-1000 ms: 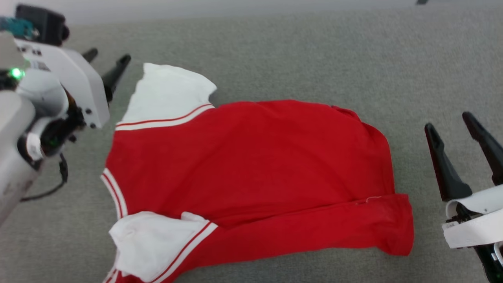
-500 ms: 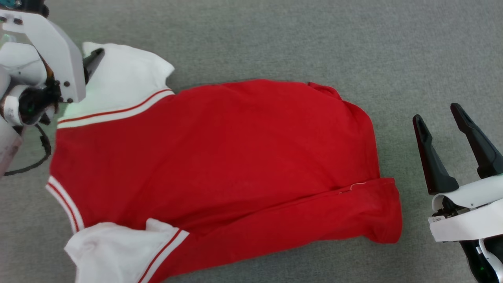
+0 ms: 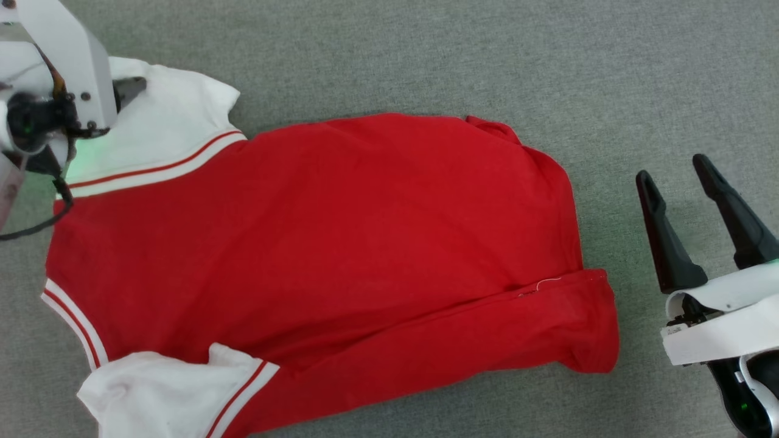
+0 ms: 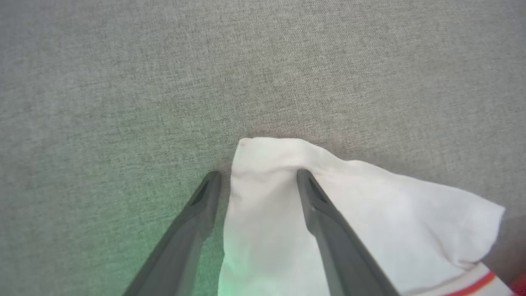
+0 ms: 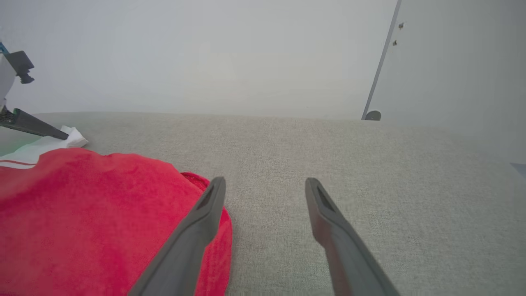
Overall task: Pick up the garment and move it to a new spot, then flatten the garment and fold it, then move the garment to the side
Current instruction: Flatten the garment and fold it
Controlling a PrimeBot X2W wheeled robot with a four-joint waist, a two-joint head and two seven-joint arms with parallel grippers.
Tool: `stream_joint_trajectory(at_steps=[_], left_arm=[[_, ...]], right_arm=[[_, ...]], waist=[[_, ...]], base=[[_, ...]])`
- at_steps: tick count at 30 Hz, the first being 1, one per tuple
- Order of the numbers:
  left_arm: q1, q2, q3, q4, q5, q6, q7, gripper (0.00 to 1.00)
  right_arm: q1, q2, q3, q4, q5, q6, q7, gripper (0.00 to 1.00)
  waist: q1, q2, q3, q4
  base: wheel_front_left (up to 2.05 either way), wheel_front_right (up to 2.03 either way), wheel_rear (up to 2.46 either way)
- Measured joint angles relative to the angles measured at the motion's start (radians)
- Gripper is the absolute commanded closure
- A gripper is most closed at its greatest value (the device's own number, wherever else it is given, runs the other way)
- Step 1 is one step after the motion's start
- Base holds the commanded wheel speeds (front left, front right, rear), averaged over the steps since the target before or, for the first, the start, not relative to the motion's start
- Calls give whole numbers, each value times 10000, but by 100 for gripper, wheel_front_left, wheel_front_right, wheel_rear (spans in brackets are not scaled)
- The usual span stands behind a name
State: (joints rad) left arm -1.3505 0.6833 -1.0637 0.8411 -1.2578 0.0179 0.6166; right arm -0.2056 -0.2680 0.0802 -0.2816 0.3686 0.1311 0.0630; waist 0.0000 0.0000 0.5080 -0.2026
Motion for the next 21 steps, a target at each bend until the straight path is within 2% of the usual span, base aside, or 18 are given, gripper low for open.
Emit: stream_joint_trajectory(at_steps=[1,6,12,21], left_arm=[[-42,-67,0,61,-58,-4,153,100],[-147,-240,35,314,-109,-102,150,100],[-259,-545,33,527,-109,-290,79,100],[-483,-1104,-31,874,-63,-606,-88,100]], right_arm=[[-12,4,19,38,98,0,105,0],[-144,-23,196,86,604,0,867,0],[-927,-410,508,151,1078,0,2309,0],[-3126,-602,1172,1578,1870,-2,4986,0]], waist=[[0,0,1,7],[0,0,-6,69],[0,0,-17,257],[0,0,48,635]], base=[[0,0,0],[0,0,0],[0,0,0],[0,0,0]])
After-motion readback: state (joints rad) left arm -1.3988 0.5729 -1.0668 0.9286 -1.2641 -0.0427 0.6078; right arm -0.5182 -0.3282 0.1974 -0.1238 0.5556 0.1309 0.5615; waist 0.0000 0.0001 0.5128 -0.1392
